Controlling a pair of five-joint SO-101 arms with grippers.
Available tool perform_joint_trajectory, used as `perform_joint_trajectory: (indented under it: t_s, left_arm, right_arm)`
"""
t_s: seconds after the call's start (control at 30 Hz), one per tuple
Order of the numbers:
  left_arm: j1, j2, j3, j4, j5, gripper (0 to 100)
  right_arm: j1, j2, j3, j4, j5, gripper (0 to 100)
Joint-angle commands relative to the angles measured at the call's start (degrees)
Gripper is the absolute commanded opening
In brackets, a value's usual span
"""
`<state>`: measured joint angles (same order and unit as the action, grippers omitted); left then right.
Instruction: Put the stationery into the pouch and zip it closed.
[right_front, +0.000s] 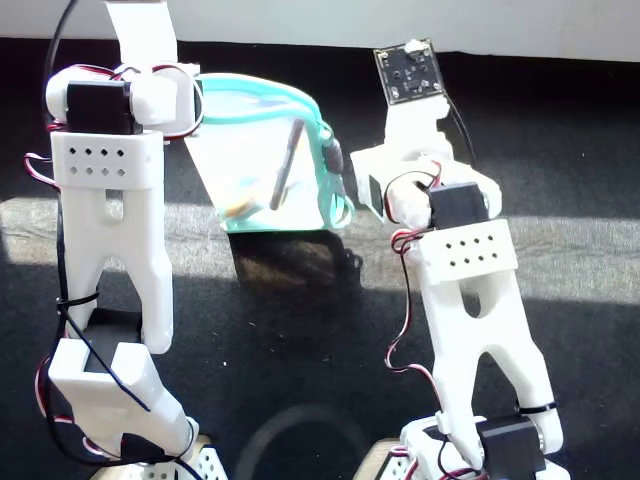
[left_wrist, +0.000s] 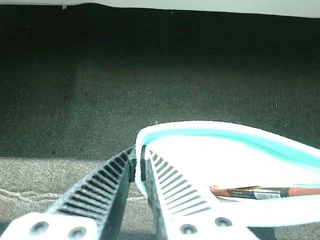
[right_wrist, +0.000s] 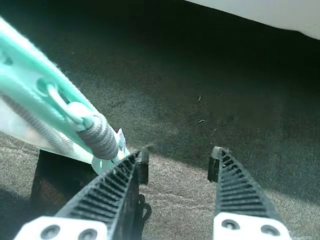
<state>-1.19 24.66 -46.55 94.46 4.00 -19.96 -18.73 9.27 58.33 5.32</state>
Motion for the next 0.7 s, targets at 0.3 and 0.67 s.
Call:
perform_joint_trajectory:
  t_s: [0.3,0.67]
  left_arm:
    - [2.95,4.26,0.84,2.55,-3.52,1]
    - [3.65,4.26,0.84,2.37,-3.52,1]
  right_arm:
    - [-4.88,2.77,-3.47,-4.26,5.71,20.5]
    - [-8.13,-0.22,-3.47,1.63,6.07,20.8]
